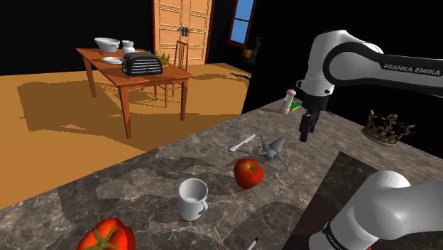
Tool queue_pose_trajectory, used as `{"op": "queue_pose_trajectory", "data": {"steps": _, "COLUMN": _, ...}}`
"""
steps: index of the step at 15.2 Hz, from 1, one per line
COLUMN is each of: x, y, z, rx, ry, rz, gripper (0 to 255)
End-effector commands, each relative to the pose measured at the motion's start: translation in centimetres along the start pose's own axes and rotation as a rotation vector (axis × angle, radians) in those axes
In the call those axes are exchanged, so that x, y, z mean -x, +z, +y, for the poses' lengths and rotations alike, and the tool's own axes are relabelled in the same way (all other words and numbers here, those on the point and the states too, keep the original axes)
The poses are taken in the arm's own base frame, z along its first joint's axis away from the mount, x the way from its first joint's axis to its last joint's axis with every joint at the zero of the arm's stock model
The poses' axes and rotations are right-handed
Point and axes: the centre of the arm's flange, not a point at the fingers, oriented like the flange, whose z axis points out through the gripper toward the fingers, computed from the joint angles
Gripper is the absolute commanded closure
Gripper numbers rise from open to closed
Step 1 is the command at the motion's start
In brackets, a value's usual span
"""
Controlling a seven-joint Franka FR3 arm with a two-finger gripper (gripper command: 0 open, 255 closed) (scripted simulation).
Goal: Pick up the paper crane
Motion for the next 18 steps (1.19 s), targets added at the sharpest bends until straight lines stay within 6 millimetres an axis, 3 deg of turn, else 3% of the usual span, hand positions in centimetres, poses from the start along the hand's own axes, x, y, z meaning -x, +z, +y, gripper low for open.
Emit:
{"op": "queue_pose_trajectory", "data": {"steps": 1, "x": 0.0, "y": 0.0, "z": 0.0, "rx": 0.0, "ry": 0.0, "rz": 0.0, "gripper": 0}}
{"op": "queue_pose_trajectory", "data": {"steps": 18, "x": -21.1, "y": 6.4, "z": 7.1, "rx": -0.016, "ry": 0.044, "rz": -0.069, "gripper": 0}}
